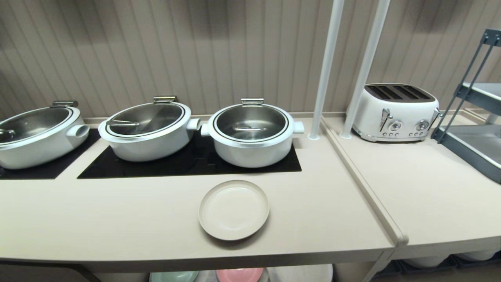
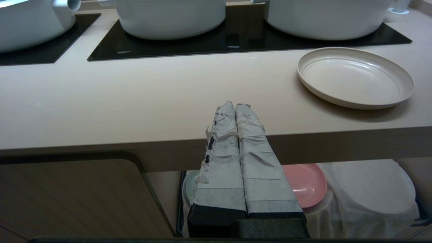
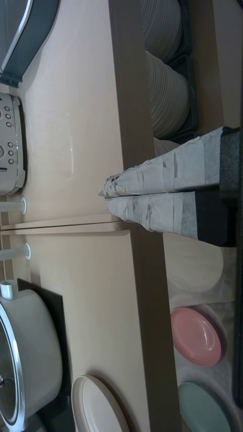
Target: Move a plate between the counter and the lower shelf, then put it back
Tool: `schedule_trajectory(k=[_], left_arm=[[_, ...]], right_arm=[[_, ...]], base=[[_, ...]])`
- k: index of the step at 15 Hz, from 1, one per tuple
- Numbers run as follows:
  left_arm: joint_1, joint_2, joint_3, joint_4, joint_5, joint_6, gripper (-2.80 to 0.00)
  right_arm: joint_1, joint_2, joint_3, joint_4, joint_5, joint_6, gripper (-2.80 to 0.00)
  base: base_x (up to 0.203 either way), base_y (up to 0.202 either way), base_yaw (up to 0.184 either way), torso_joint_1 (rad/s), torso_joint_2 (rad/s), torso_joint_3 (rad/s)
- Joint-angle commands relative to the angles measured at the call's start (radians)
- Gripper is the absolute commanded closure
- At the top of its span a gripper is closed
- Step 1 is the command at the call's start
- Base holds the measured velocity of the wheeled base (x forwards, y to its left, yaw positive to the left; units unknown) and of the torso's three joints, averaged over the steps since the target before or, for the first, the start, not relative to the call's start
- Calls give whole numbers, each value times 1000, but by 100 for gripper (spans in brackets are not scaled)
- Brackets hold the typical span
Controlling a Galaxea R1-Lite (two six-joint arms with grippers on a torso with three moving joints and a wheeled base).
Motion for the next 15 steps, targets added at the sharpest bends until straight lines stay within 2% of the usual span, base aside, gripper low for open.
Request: schedule_trajectory(k=[1, 15], left_arm=[[0, 0, 0, 0, 1, -1, 0], [0, 0, 0, 0, 1, -3, 0]], right_arm=[[0, 0, 0, -1, 0, 0, 0], [0, 0, 0, -1, 0, 1, 0]], base=[[0, 0, 0, 0, 0, 0], [0, 0, 0, 0, 0, 0]])
